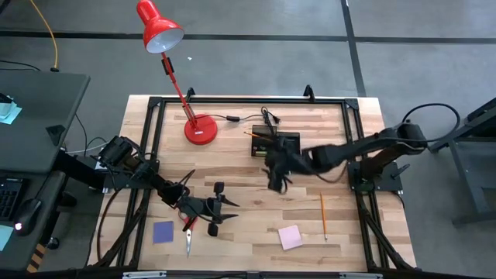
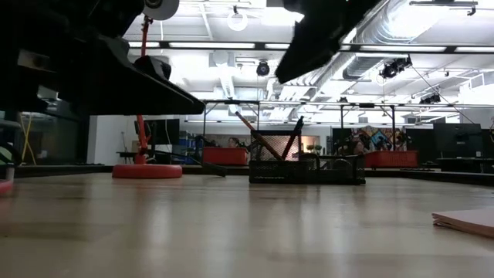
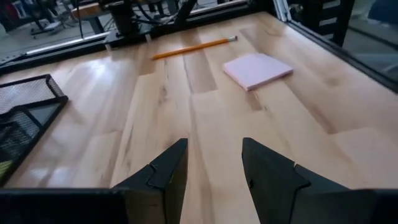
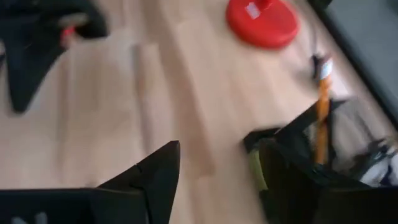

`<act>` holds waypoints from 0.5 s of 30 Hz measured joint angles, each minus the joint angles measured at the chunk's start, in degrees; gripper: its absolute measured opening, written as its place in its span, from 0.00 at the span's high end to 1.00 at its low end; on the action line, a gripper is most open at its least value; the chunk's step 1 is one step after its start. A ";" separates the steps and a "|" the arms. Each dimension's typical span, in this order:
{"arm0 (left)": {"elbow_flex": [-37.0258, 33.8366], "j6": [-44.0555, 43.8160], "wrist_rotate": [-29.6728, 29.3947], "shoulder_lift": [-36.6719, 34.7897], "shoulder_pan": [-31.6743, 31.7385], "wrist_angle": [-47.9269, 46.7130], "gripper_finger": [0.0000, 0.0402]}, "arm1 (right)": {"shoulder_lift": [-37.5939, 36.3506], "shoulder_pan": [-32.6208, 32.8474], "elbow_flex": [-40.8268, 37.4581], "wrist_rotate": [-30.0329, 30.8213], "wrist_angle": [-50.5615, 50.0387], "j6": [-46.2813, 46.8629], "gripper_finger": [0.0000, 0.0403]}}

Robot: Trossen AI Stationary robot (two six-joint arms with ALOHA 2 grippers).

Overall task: Pick and place office supplies into organizer
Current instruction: Put the orange pencil into the desk organizer

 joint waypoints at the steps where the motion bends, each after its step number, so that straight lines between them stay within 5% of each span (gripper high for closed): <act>1: 0.24 -0.56 0.00 0.00 0.00 -0.05 0.64 | 0.00 1.71 -0.02 0.92 -1.70 2.22 0.49; 15: 5.64 5.39 -0.22 0.00 0.00 -0.28 0.64 | 0.00 22.25 -0.11 14.23 -25.06 50.93 0.52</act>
